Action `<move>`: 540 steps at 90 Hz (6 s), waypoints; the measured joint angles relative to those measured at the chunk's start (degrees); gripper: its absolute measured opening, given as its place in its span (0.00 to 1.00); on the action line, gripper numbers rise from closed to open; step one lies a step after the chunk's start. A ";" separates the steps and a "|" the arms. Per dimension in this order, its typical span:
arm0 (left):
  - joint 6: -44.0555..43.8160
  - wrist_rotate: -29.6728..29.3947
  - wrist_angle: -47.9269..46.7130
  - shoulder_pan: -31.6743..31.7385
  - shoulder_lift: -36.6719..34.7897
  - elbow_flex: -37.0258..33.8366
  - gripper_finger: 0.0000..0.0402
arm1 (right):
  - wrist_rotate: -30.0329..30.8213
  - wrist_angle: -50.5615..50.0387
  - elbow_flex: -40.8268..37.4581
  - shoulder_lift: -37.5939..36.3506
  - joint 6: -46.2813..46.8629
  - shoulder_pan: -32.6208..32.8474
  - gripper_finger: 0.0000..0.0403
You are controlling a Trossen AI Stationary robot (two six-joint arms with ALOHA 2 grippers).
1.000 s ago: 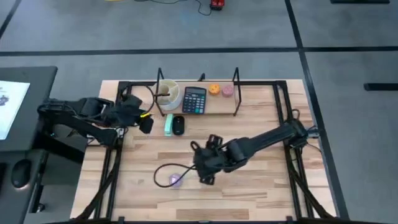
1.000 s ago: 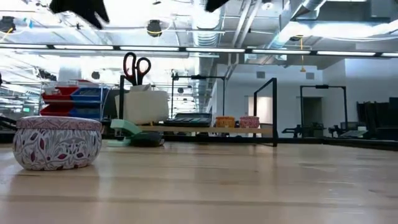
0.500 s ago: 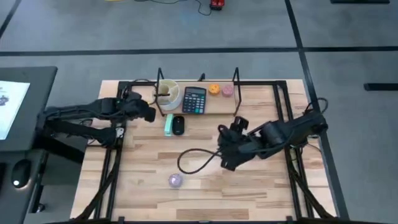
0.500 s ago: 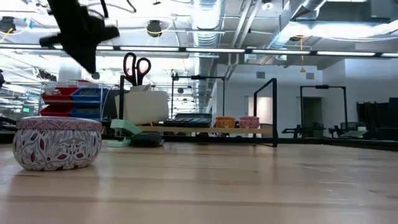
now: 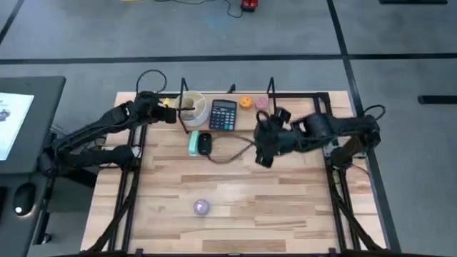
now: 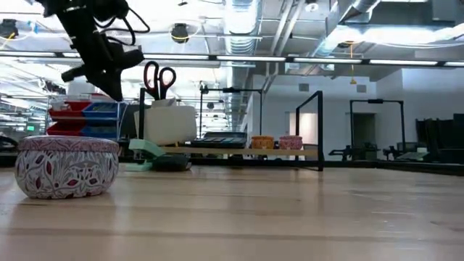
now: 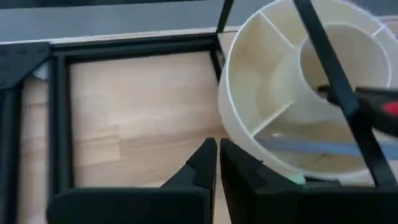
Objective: Stock shelves
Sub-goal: Adjust the white pen organizer, then remove the yellow scented candle from the shelf
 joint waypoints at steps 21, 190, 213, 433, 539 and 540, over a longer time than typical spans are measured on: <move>-0.11 4.80 8.39 7.33 2.66 -3.32 0.00 | -3.42 4.10 0.00 0.04 -5.81 -7.59 0.70; -8.75 15.96 22.72 9.41 12.58 -3.30 0.00 | -12.06 11.05 0.00 0.09 -22.30 -18.05 0.70; -5.63 12.16 19.04 9.43 5.16 -3.30 0.00 | -12.08 9.86 -0.04 -2.98 -18.96 -19.50 0.70; 4.96 -6.70 26.69 -49.72 13.22 8.92 0.00 | -34.33 17.99 -0.66 29.42 -59.25 -49.29 0.96; 1.56 -6.61 26.10 -49.72 13.22 8.88 0.00 | -34.89 21.00 -6.10 33.00 -55.23 -48.25 0.90; 1.56 -6.62 26.10 -49.72 13.22 8.88 0.00 | -34.89 20.99 -6.12 33.00 -55.08 -48.22 0.90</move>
